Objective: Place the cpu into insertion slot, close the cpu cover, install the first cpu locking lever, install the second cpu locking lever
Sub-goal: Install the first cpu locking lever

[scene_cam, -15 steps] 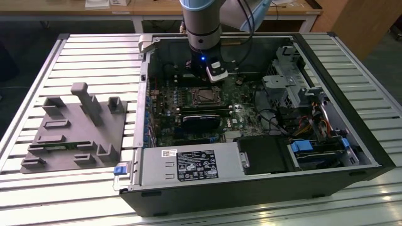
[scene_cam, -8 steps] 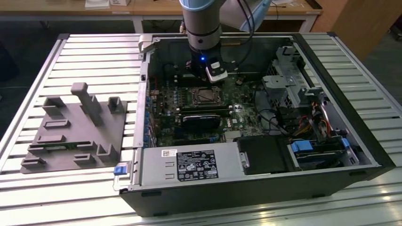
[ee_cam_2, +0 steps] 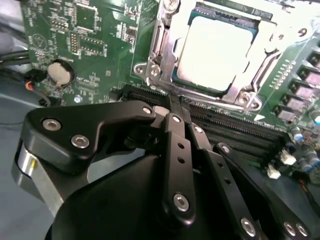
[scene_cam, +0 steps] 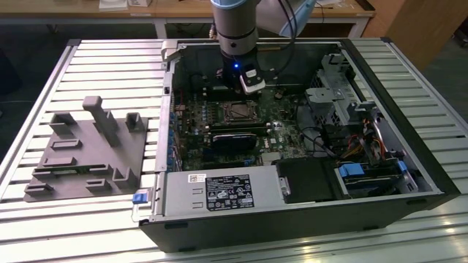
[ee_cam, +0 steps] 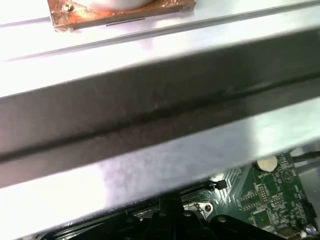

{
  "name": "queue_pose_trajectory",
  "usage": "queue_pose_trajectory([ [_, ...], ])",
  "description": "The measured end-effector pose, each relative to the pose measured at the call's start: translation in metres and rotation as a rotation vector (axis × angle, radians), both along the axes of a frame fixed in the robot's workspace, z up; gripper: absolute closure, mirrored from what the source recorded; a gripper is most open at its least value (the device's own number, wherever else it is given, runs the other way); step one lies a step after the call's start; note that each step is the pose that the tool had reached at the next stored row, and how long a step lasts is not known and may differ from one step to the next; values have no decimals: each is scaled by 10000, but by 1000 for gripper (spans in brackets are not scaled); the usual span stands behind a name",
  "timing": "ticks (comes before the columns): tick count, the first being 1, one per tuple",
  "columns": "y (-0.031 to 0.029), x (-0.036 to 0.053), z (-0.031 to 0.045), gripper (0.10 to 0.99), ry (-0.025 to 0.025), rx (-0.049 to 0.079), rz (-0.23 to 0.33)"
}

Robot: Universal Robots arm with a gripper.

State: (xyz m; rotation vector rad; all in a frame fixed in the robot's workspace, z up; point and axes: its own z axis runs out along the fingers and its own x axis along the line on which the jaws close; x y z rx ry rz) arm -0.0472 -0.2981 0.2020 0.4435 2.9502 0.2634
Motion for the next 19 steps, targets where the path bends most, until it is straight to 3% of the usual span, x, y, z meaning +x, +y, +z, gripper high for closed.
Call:
queue_pose_trajectory([
  [7,0,0,143,980,0,-4,1],
  [8,1,0,147,980,-2,-76,-1],
  [10,0,0,154,980,-1,-347,0],
  [13,0,0,156,980,4,-862,-1],
  [17,0,0,156,980,50,-1542,1],
  [19,0,0,156,980,69,-1634,5],
])
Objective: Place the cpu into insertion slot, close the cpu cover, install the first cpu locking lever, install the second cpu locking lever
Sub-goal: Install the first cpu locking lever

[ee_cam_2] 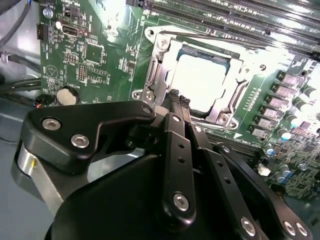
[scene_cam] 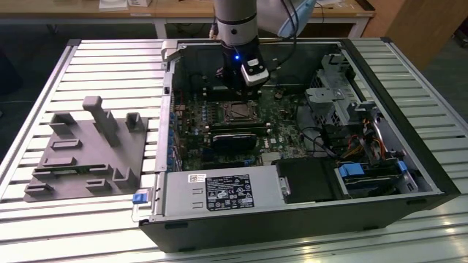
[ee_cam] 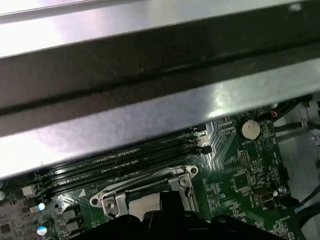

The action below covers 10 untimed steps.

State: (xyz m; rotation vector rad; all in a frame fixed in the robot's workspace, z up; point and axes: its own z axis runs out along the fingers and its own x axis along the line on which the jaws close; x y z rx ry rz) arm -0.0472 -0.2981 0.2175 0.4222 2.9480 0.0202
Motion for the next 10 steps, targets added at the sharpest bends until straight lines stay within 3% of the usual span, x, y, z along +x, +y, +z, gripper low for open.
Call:
queue_pose_trajectory([
  [4,0,0,0,980,3,-2,1],
  [5,1,2,-2,980,35,-1,2],
  [6,1,8,-3,980,177,1,0],
  [9,-2,38,-7,980,712,-1,1],
  [10,-3,44,-8,980,831,-1,1],
])
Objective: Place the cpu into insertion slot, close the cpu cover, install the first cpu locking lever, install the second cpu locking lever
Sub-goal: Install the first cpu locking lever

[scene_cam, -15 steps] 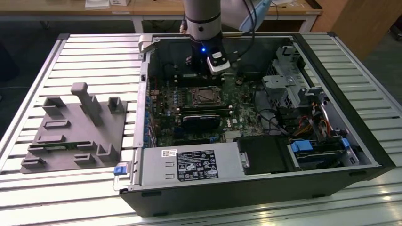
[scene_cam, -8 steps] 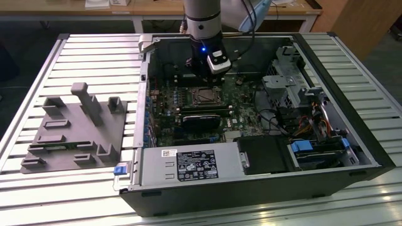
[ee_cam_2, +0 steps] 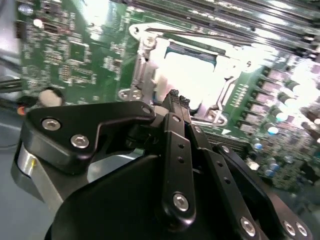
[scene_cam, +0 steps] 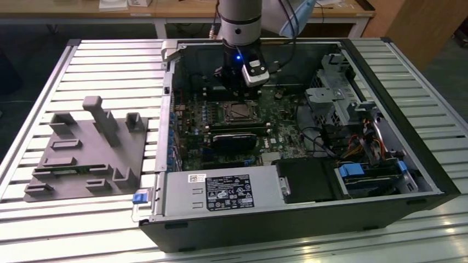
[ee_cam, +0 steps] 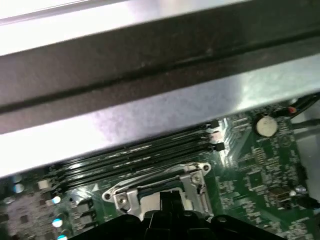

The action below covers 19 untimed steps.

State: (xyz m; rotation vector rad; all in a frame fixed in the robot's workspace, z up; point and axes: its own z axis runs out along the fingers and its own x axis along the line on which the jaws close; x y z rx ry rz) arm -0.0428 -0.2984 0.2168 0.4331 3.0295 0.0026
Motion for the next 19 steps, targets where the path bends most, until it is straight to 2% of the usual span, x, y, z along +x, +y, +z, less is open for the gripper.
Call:
queue_pose_trajectory([
  [1,-4,0,1,980,15,-3,1],
  [5,-41,1,1,980,15,-1,0],
  [16,-203,1,0,980,14,0,0],
  [19,-218,1,-1,980,14,0,0],
])
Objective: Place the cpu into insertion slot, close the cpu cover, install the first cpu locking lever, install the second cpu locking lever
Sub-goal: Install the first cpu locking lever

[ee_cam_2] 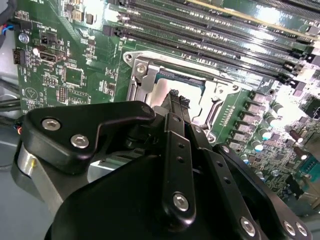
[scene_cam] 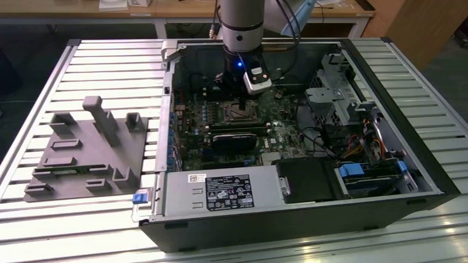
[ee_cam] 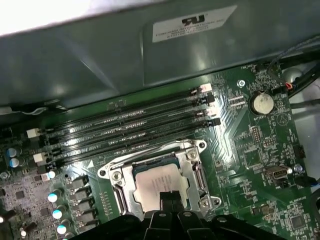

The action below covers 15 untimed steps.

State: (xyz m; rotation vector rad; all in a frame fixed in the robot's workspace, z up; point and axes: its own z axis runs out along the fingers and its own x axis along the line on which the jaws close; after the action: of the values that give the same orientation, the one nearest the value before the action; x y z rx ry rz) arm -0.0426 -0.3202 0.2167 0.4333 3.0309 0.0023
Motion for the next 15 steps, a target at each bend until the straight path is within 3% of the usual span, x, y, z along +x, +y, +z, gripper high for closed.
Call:
queue_pose_trajectory([
  [6,-1,0,7,980,3,-10,0],
  [15,-1,0,163,980,1,-7,-1],
])
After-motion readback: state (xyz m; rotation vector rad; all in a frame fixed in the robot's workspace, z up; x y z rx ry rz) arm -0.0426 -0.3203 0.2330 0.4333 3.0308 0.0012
